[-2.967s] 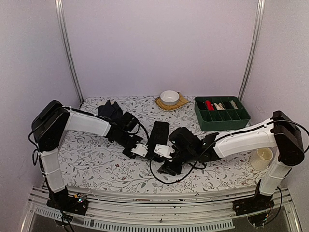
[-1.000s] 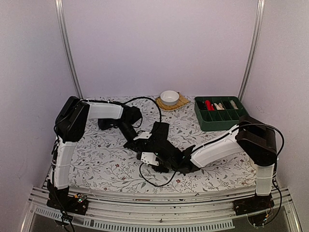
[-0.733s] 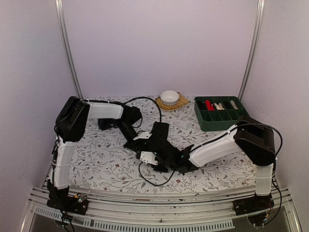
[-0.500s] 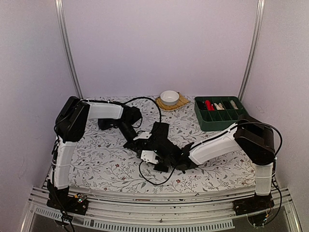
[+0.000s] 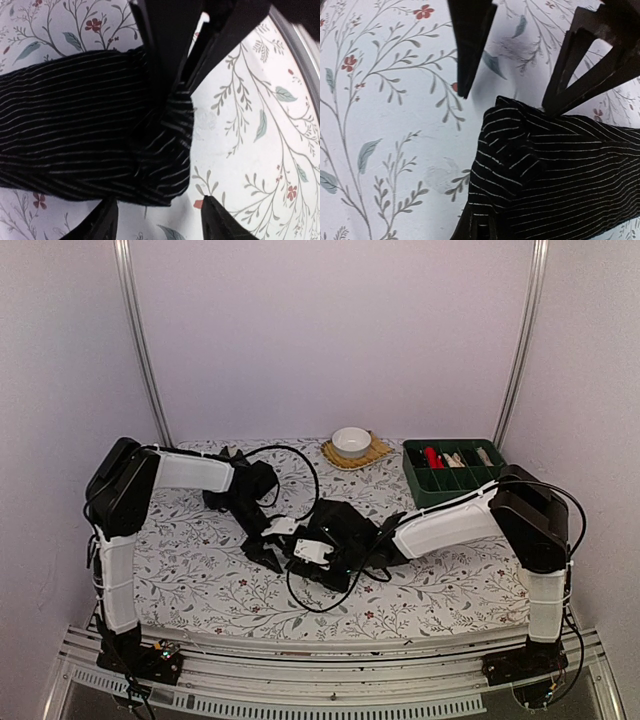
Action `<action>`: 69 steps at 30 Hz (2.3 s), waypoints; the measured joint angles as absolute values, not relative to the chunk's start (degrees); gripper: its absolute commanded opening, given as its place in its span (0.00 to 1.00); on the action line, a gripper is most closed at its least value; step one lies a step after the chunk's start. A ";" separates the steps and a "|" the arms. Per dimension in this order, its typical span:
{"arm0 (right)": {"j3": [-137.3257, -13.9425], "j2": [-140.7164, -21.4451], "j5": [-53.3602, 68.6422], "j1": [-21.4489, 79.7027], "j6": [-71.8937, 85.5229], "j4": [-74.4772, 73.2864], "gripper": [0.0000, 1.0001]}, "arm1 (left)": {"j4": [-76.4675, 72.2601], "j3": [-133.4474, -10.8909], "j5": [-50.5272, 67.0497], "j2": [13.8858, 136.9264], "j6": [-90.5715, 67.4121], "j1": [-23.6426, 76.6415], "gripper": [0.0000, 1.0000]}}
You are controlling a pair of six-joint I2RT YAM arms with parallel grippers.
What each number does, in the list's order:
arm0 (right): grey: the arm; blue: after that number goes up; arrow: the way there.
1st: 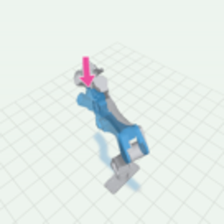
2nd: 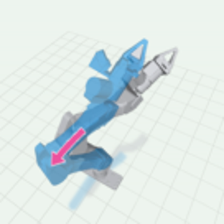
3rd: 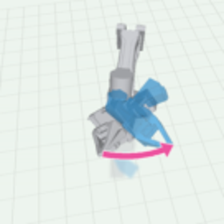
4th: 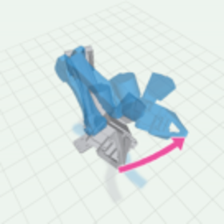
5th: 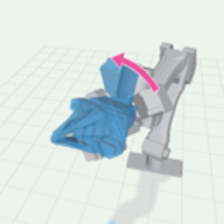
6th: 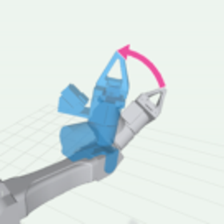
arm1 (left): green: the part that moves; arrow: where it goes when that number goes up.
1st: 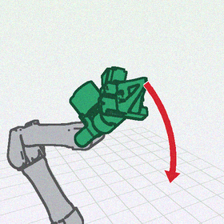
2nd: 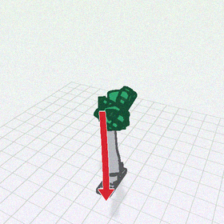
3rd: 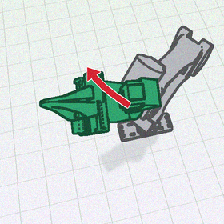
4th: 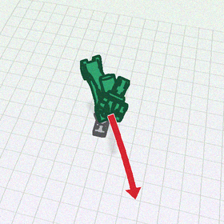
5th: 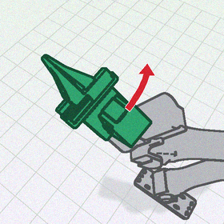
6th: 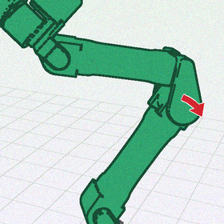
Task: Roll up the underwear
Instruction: Roll the underwear at the center of the board.
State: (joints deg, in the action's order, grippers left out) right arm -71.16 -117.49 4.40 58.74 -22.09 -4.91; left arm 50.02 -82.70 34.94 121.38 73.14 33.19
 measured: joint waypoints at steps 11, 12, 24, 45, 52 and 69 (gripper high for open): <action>-75.77 -119.22 18.44 55.22 -16.49 -12.71 0.04 | 34.59 -62.85 31.70 102.06 74.19 29.19 0.68; -76.34 -119.55 19.22 54.65 -16.01 -13.08 0.04 | 32.25 -60.05 31.83 100.05 74.67 28.71 0.68; -84.95 -125.29 30.28 51.00 -11.73 -20.16 0.04 | -0.56 -29.04 33.06 84.90 87.37 26.52 0.65; -86.98 -127.59 42.11 49.58 -9.13 -24.62 0.04 | -26.37 -24.45 22.46 89.84 93.10 43.05 0.66; -86.96 -127.61 42.15 49.60 -9.08 -24.88 0.04 | -32.45 -25.98 18.02 94.08 91.74 45.19 0.65; -86.98 -127.81 42.15 49.71 -9.28 -24.99 0.04 | -38.57 -28.29 12.05 100.88 91.96 46.89 0.29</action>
